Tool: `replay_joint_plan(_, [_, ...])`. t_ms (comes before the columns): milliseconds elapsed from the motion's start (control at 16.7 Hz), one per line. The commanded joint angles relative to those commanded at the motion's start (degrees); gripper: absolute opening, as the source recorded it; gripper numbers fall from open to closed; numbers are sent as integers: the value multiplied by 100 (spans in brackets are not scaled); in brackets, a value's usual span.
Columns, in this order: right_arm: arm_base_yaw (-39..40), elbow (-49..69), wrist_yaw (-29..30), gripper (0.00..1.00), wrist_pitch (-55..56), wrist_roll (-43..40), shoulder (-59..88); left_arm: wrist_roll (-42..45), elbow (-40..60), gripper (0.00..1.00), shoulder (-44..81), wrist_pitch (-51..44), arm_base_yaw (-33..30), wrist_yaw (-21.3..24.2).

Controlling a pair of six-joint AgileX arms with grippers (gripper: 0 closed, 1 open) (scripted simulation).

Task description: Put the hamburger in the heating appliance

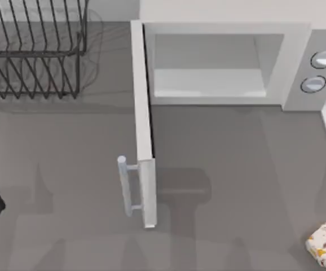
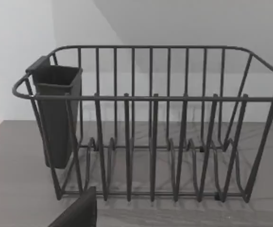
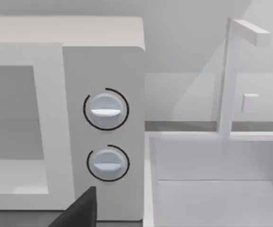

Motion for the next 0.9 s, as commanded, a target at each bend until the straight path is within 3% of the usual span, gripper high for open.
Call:
replay_joint_plan(420, [329, 749, -4, 100, -788, -99, 939, 0, 0, 100, 0, 0, 0, 0])
replay_joint_plan(900, [1340, 2937, 13, 100, -3509, -413, 5120, 0, 0, 100, 0, 0, 0, 0])
